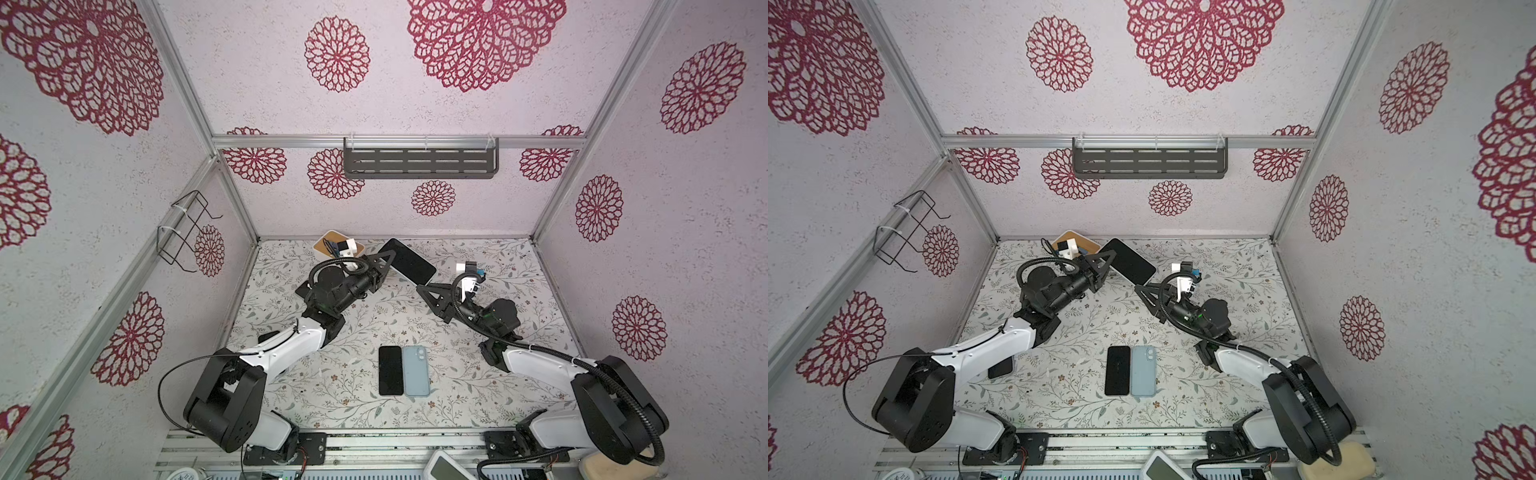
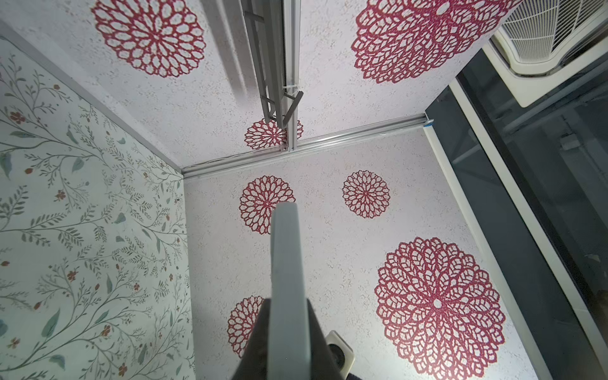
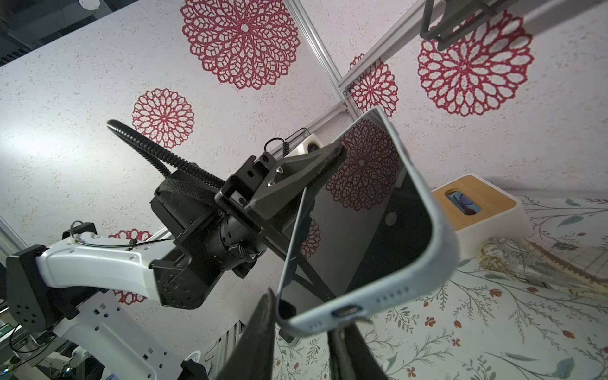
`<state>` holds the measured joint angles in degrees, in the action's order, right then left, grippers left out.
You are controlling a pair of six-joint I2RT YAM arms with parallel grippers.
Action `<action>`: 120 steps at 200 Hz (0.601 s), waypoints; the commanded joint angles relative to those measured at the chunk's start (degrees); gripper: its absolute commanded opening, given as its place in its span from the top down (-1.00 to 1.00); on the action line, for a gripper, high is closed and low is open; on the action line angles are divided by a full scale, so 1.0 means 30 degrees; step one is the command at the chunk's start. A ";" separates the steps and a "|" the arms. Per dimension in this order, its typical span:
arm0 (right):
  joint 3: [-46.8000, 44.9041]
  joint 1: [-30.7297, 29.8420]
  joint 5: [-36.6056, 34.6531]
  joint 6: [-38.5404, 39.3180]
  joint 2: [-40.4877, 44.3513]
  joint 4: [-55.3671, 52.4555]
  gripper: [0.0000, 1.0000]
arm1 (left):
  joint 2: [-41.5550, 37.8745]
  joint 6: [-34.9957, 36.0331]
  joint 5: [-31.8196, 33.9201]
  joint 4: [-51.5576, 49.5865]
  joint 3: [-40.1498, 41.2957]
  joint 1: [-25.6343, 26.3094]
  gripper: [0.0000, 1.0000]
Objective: Take the phone out of the phone case
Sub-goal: Remove the phone case from the phone.
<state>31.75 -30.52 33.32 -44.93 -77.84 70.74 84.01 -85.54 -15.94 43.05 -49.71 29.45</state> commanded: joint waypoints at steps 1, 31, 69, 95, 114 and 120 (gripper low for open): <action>0.0836 0.0118 0.0260 -0.0163 0.0005 0.1719 0.59 | -0.0354 0.0197 -0.0139 0.1353 0.0012 0.0181 1.00; 0.1018 0.0168 0.0376 -0.0019 -0.0232 0.1644 0.76 | -0.0350 0.0345 -0.0291 0.0949 -0.0212 0.0269 1.00; 0.1209 0.0370 0.0436 0.1199 -0.0159 0.0491 0.92 | -0.0751 0.1275 -0.0544 -0.0230 -0.0450 0.0395 1.00; 0.1285 0.0732 0.0579 0.1069 -0.0352 0.0690 0.99 | -0.0743 0.1272 -0.0596 -0.0141 -0.0306 0.0422 1.00; 0.1309 0.0856 0.0482 0.1027 -0.0529 0.0791 1.00 | -0.0588 0.1173 -0.0599 0.0114 -0.0355 0.0436 1.00; 0.1285 0.0872 0.0466 0.0987 -0.0564 0.0853 1.00 | -0.0552 0.1151 -0.0629 0.0149 -0.0391 0.0436 1.00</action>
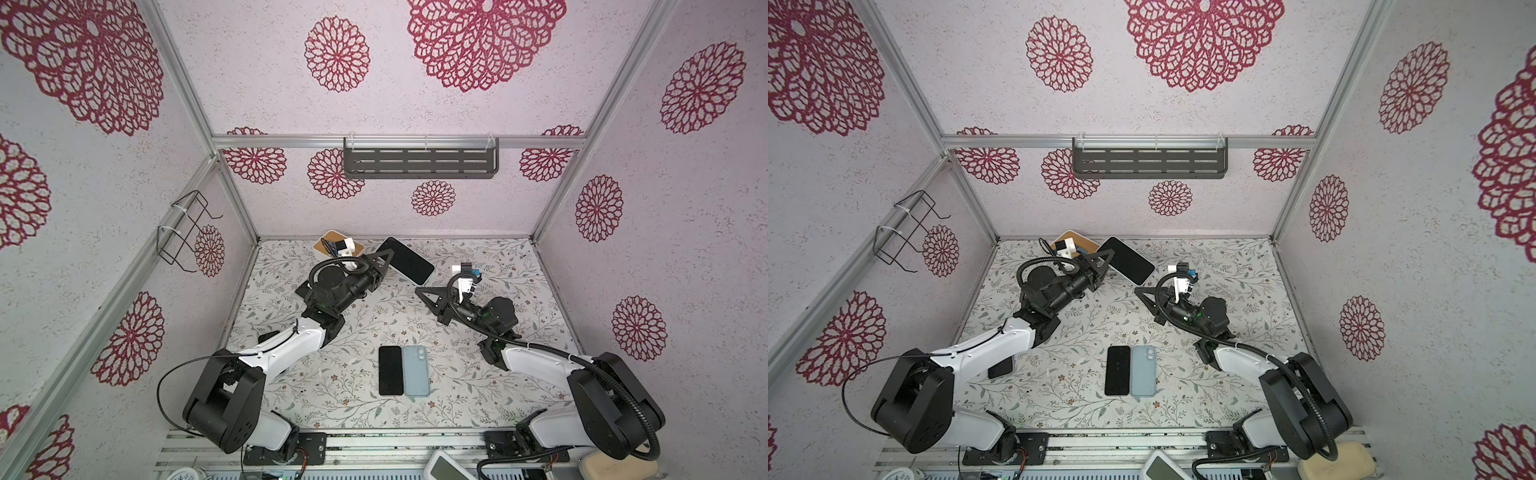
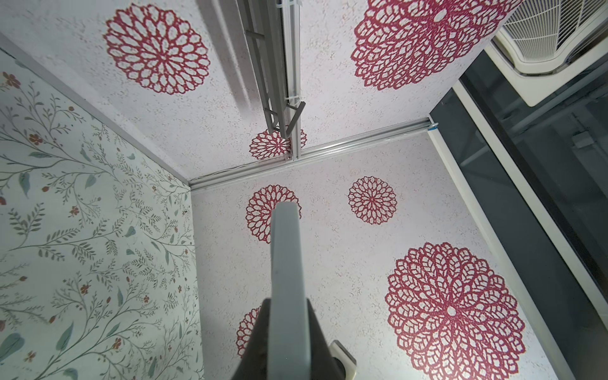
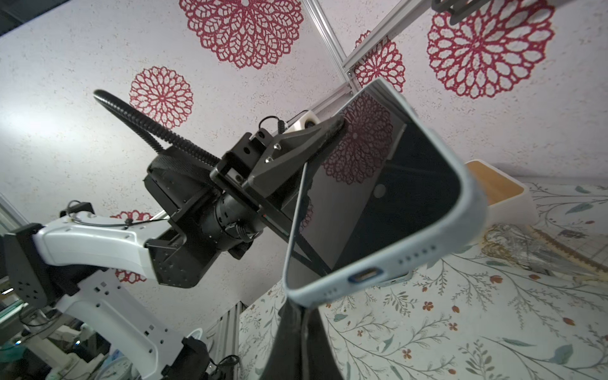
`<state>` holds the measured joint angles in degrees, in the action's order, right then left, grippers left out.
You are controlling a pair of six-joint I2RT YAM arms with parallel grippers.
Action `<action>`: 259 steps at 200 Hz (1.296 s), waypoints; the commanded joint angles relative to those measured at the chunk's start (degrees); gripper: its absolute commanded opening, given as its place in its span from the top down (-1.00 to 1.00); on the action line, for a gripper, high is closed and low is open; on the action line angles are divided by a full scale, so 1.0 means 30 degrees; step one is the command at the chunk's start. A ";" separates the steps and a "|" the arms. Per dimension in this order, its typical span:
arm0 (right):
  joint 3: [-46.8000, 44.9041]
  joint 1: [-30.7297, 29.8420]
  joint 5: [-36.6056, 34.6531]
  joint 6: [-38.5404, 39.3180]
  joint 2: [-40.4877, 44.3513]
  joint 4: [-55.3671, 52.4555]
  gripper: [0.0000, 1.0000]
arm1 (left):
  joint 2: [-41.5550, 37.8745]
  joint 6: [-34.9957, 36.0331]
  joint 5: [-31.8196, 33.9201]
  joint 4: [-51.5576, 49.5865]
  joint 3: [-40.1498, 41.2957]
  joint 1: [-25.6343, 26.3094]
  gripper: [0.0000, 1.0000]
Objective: Take the phone out of the phone case
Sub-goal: Remove the phone case from the phone.
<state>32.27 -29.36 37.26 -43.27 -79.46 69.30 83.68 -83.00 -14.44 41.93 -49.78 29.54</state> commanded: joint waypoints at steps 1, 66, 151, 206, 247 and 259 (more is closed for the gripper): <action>0.1109 0.0479 -0.0846 0.0396 -0.0040 0.1363 1.00 | -0.0428 0.0305 -0.1119 0.0537 -0.0369 0.0407 1.00; 0.0078 0.0588 0.0111 -0.2431 -0.0361 0.5239 -0.08 | -0.0303 0.0318 -0.0911 0.1534 -0.0253 0.0437 1.00; 0.0171 0.0589 -0.0026 -0.2345 -0.0276 0.4341 0.45 | -0.0035 0.0021 -0.0724 0.1346 -0.0392 0.0510 1.00; -0.0181 0.0419 -0.0502 0.0136 0.0735 0.1484 0.51 | -0.0005 -0.0313 -0.0488 -0.0904 -0.1053 0.0495 1.00; -0.0020 -0.0022 -0.1413 0.3355 0.1811 -0.2362 0.58 | 0.0027 -0.0257 -0.0370 -0.2523 -0.1577 0.0553 1.00; 0.0074 -0.0112 -0.1502 0.3922 0.1950 -0.2939 0.60 | 0.0034 -0.0180 -0.0319 -0.2856 -0.1738 0.0635 1.00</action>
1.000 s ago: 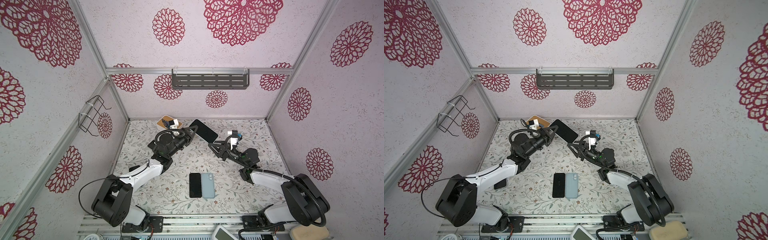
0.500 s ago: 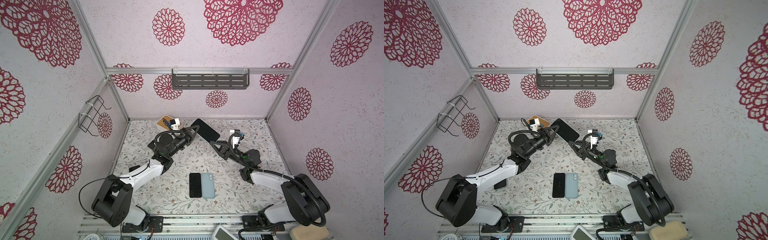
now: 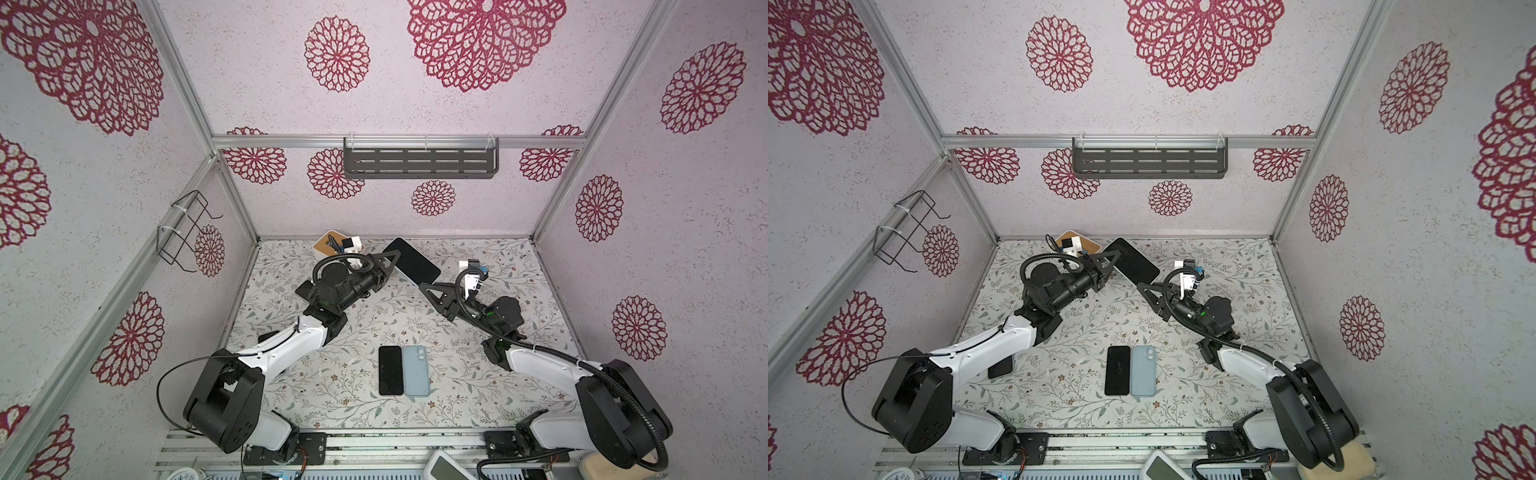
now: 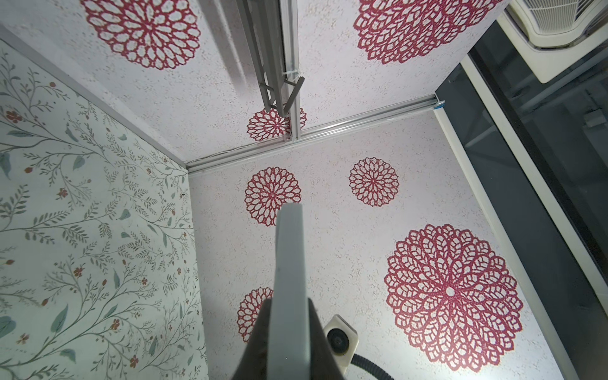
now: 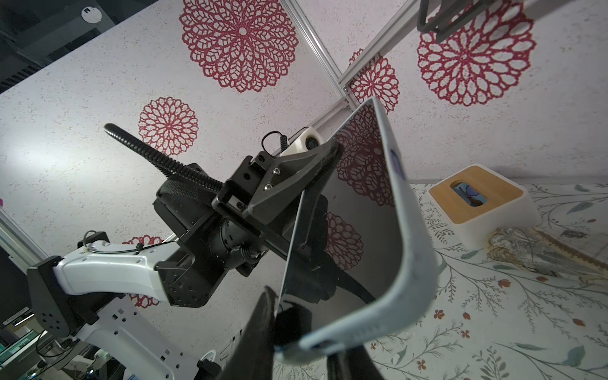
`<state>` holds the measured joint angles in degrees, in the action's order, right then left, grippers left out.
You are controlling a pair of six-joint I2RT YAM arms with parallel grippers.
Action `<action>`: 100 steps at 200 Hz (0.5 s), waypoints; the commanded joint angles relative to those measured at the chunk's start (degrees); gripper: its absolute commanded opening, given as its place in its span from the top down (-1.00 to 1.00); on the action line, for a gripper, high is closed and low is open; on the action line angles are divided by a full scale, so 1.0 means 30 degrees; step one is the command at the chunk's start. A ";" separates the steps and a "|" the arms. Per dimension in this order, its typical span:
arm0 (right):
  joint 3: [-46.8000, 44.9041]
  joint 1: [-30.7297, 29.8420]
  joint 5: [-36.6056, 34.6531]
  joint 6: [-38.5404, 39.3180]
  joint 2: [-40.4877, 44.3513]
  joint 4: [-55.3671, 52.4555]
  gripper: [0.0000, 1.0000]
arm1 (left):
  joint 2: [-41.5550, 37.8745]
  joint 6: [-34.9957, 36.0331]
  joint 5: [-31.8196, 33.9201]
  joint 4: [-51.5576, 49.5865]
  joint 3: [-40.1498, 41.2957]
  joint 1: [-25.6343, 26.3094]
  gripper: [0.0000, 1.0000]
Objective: Take the phone out of the phone case
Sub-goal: Remove the phone case from the phone.
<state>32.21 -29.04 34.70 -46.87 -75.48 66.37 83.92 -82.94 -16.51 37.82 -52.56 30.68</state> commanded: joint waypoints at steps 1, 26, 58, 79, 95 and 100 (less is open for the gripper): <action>0.0100 -0.0237 -0.0658 0.5188 0.0632 -0.2023 0.60 | -0.0035 -0.0194 0.0375 -0.1510 -0.0817 0.0259 1.00; 0.0331 -0.0531 -0.1406 0.6837 0.1021 -0.3961 0.62 | -0.0032 -0.0187 0.0475 -0.1960 -0.0946 0.0272 1.00; 0.0499 -0.0667 -0.2280 0.8602 0.1535 -0.5941 0.56 | -0.0121 -0.0070 0.0531 -0.2540 -0.1054 0.0318 1.00; 0.0458 -0.0722 -0.2713 0.9200 0.1810 -0.6437 0.49 | -0.0064 -0.0069 0.0528 -0.2667 -0.1187 0.0365 1.00; 0.0512 -0.0787 -0.2935 0.9636 0.1801 -0.6745 0.46 | -0.0006 -0.0069 0.0563 -0.2720 -0.1257 0.0428 1.00; 0.0596 -0.0823 -0.3037 0.9807 0.1789 -0.7021 0.45 | -0.0003 -0.0095 0.0557 -0.2717 -0.1286 0.0411 1.00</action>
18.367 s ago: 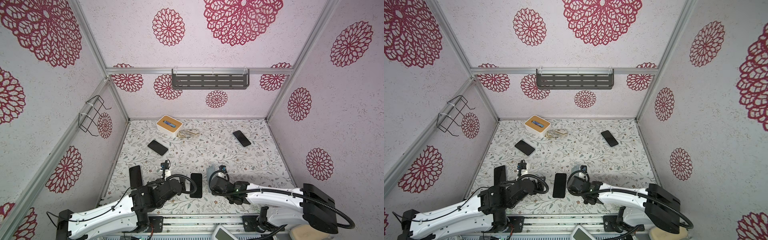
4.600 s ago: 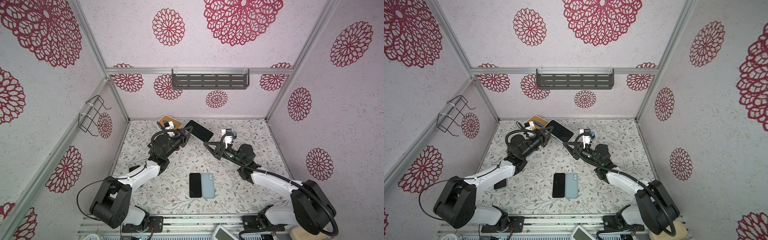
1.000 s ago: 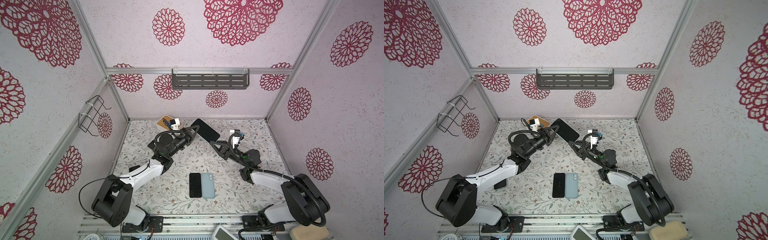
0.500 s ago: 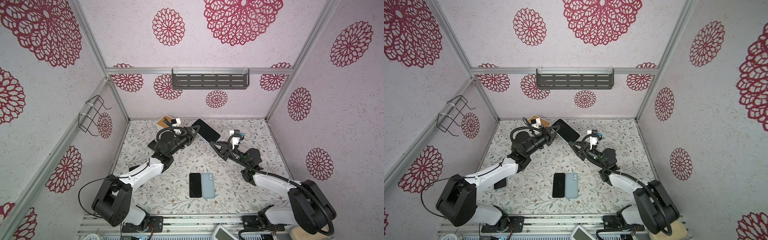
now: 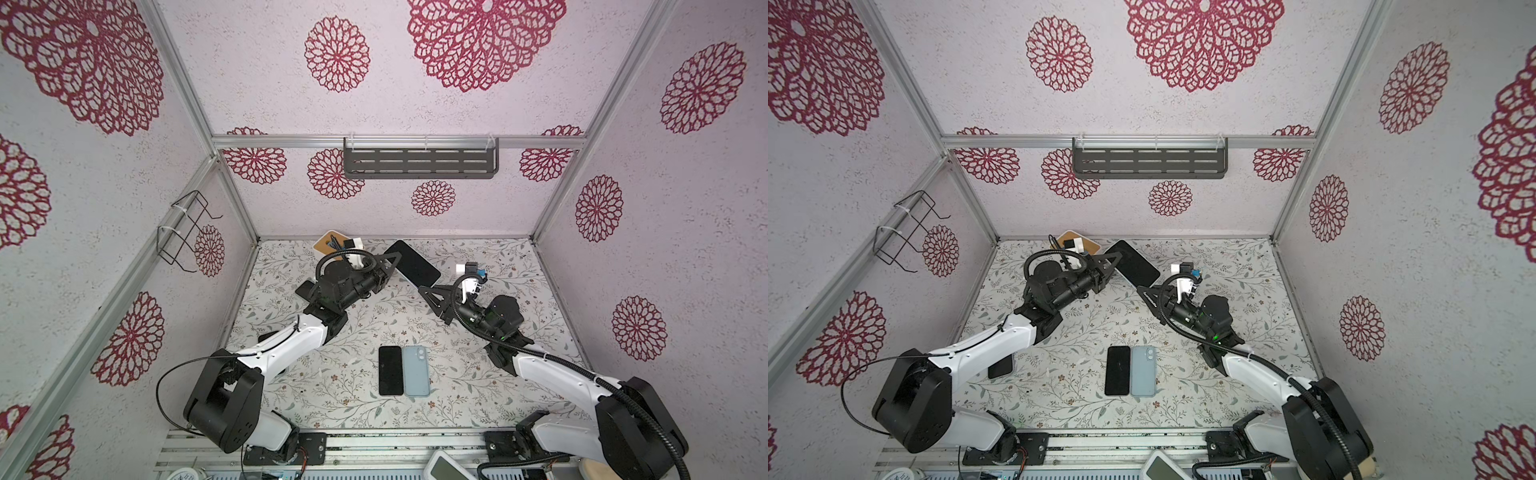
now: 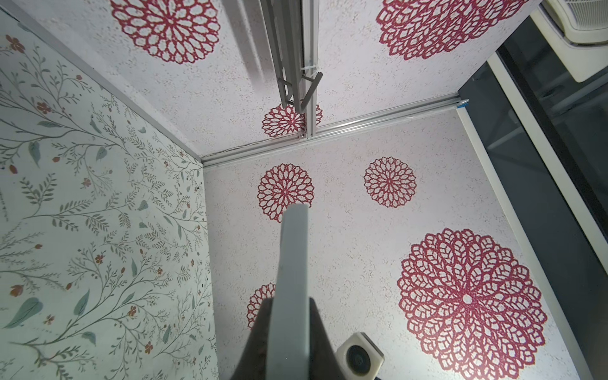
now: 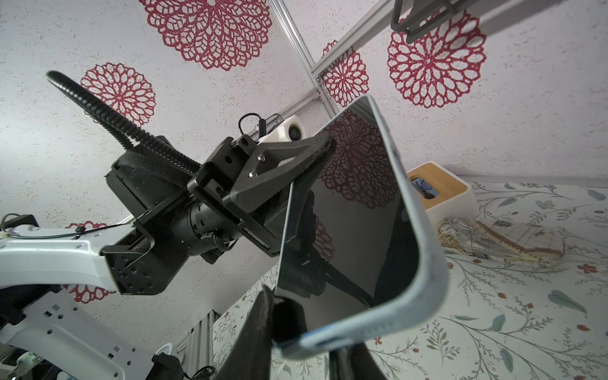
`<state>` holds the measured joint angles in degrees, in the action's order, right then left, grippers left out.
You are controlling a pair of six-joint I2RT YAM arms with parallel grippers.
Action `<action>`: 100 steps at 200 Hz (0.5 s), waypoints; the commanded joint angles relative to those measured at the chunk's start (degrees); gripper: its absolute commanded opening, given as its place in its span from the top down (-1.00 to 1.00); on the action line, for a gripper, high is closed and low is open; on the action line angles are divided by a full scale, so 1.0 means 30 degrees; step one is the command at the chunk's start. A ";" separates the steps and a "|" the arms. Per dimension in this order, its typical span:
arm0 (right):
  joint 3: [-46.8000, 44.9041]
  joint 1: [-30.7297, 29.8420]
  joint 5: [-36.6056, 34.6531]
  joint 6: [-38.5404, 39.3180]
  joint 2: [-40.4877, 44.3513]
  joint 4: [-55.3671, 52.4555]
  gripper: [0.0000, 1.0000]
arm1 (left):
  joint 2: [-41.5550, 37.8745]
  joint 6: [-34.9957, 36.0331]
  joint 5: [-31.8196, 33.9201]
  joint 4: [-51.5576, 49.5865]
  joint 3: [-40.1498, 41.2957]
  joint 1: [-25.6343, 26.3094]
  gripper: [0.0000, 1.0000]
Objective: Take the phone out of the phone case
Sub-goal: Remove the phone case from the phone.
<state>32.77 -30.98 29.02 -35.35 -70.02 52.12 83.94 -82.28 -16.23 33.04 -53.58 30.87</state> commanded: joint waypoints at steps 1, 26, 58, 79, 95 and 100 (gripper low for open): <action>0.0424 -0.0182 -0.1174 0.5990 -0.0036 -0.2322 0.45 | -0.0006 -0.0315 0.0460 -0.1130 -0.0946 0.0345 1.00; 0.0501 -0.0307 -0.1574 0.6695 0.0061 -0.2792 0.34 | 0.0055 -0.0361 0.0435 -0.1183 -0.1053 0.0391 1.00; 0.0557 -0.0308 -0.2463 0.7552 0.0254 -0.3461 0.31 | -0.0021 -0.0347 0.0265 -0.1350 -0.1182 0.0432 1.00; 0.1100 -0.0250 -0.3222 0.7959 0.0190 -0.4268 0.45 | -0.0023 -0.0386 0.0125 -0.1150 -0.1125 0.0439 1.00; 0.1513 -0.0227 -0.3281 0.7940 -0.0020 -0.4314 0.50 | -0.0010 -0.0434 -0.0006 -0.0915 -0.1066 0.0432 1.00; 0.1578 -0.0212 -0.3159 0.7786 -0.0041 -0.4210 0.50 | -0.0004 -0.0435 -0.0016 -0.0812 -0.1009 0.0435 1.00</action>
<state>33.78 -32.32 23.59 -14.81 -70.04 39.64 84.38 -82.85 -14.17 27.07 -54.50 31.27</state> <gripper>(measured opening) 0.256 0.129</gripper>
